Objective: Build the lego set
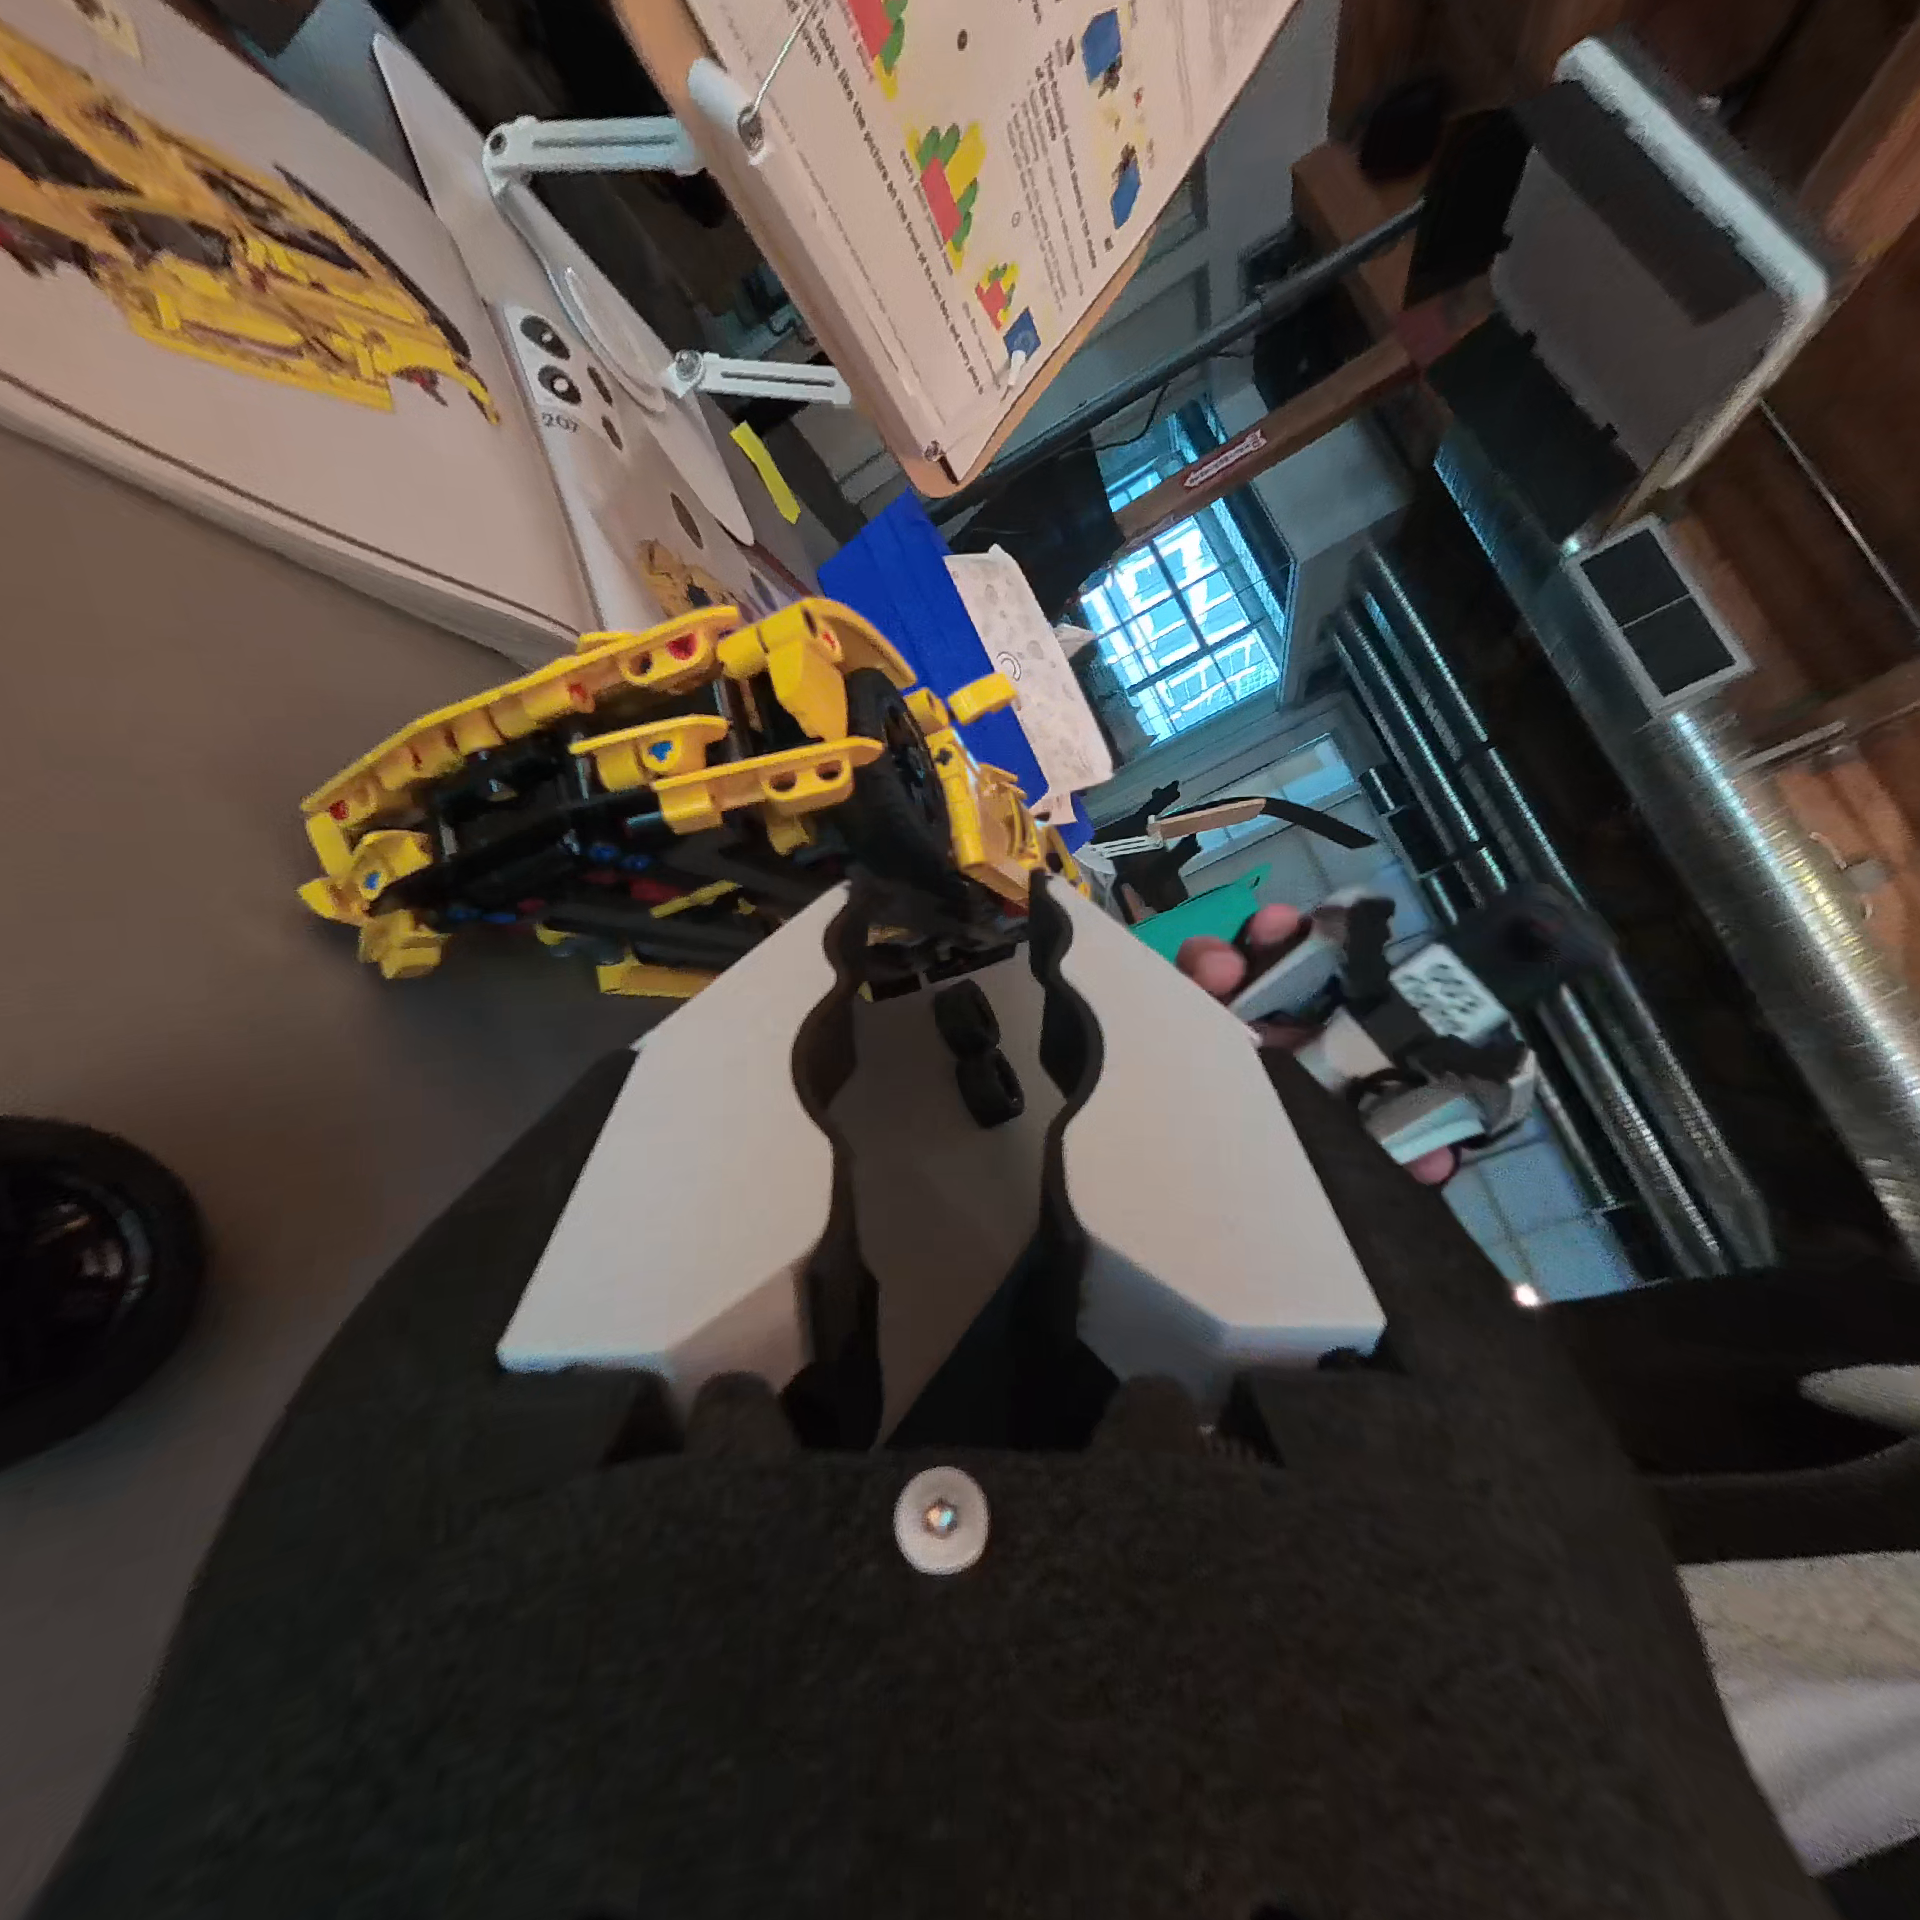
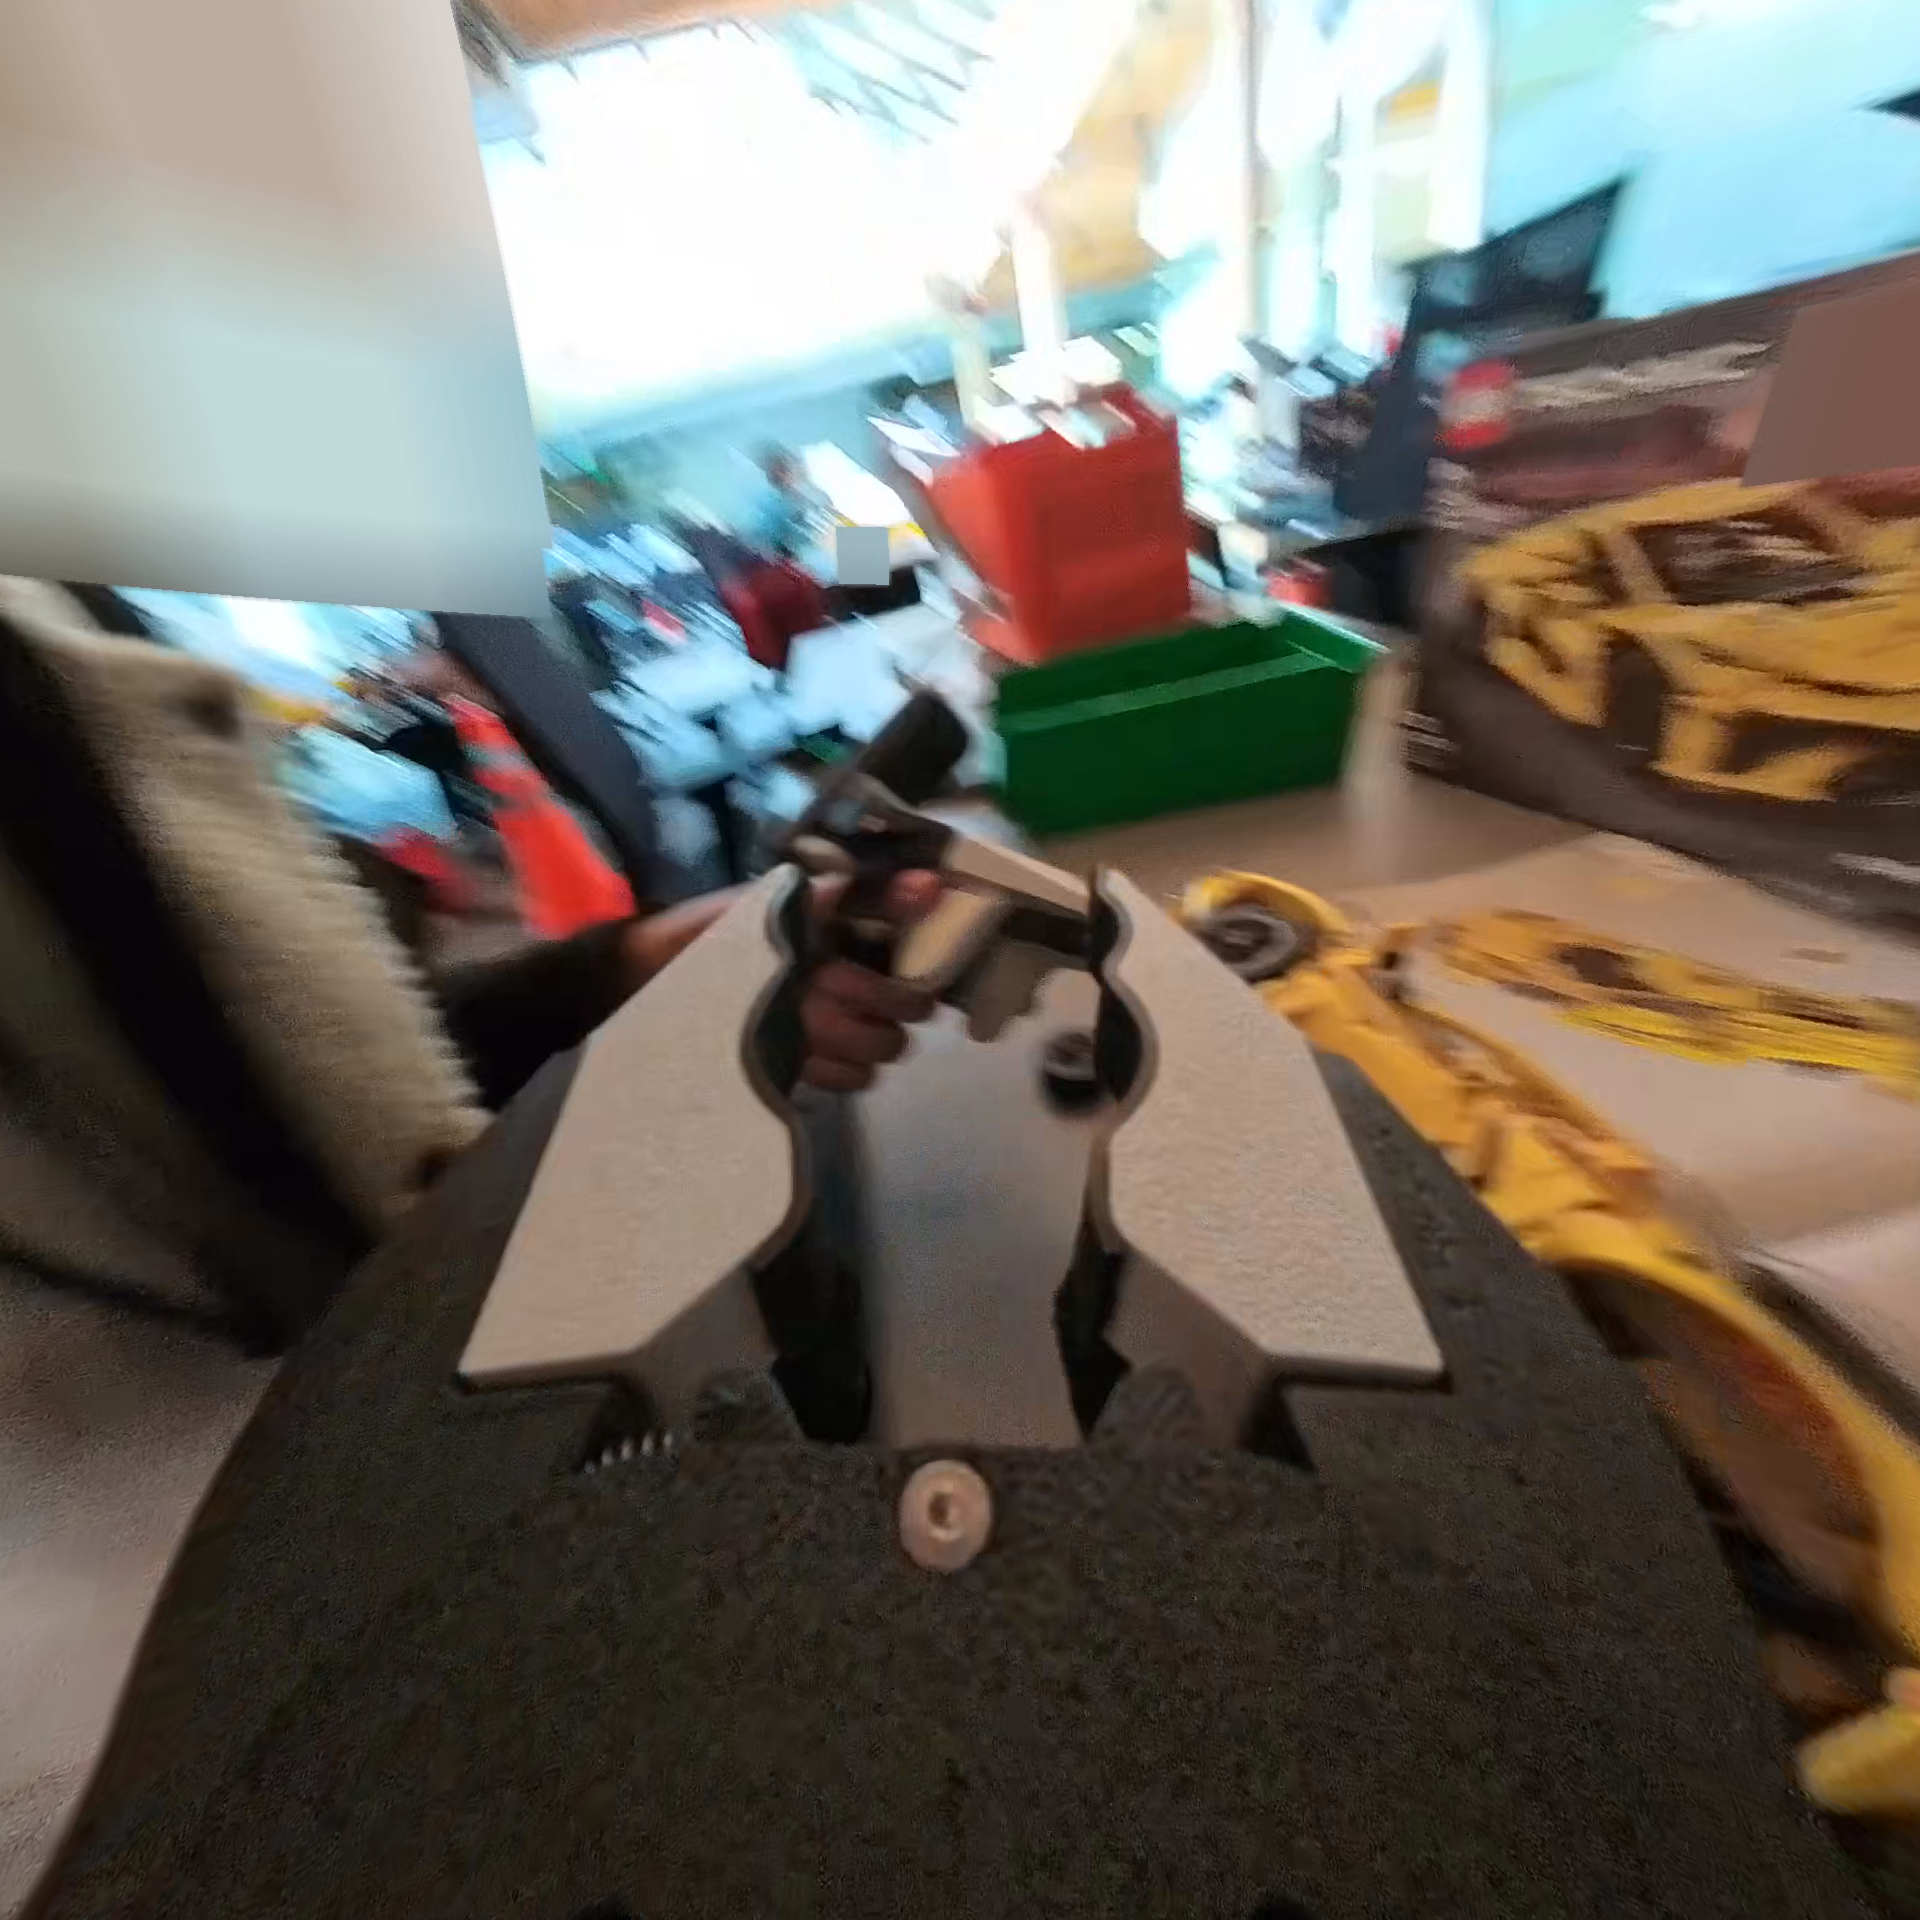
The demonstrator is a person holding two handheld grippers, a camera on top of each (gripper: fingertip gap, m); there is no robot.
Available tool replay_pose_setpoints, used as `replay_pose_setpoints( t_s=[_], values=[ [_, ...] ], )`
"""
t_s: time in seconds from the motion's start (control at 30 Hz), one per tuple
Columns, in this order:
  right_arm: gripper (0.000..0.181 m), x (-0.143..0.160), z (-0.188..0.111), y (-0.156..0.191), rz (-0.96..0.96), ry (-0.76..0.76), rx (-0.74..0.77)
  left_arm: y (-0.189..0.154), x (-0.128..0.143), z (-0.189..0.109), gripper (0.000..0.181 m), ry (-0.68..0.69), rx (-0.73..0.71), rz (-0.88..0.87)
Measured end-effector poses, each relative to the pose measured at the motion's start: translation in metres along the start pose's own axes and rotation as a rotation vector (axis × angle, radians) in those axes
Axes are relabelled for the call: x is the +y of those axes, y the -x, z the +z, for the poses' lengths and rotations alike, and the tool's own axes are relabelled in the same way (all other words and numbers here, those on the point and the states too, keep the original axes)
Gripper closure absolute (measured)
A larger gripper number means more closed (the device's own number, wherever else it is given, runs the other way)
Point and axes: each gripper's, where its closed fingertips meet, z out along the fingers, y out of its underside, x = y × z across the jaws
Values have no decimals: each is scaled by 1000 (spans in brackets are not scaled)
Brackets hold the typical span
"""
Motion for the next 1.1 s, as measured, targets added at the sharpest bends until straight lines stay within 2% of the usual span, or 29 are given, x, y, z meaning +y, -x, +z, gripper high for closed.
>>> replay_pose_setpoints(
  t_s=[0.03,0.1,0.2,0.23,0.3,0.33,0.37,0.67,0.9,1.0,1.03,1.1],
  values=[
    [143,0,-7,5,88,-67,-62,0,0,-5,150,-1,-9,31],
    [146,11,-19,-2,193,-95,-35,3,-2,-17,149,-8,-37,135],
    [139,39,-36,-15,102,-33,89,6,-8,-34,150,-56,-46,330],
    [144,48,-43,-25,67,-2,175,8,-10,-39,150,-78,-54,387],
    [167,56,-58,-39,-19,0,299,9,-10,-42,150,-116,-63,484],
    [179,56,-66,-42,-55,-36,341,9,-8,-42,150,-127,-64,490],
    [181,56,-70,-45,-73,-51,368,4,-5,-41,149,-120,-28,487],
    [181,77,-65,-46,-159,92,412,2,-3,-44,150,-118,18,428],
    [180,69,-78,-55,-178,84,488,-1,-1,-44,150,-107,7,457],
    [173,48,-129,-70,-230,142,672,-1,-3,-46,150,-121,-7,479],
    [165,42,-152,-76,-236,183,732,-2,-2,-46,150,-118,-4,485],
    [148,47,-199,-86,-189,358,812,-2,0,-44,150,-106,-6,498]
  ],
)
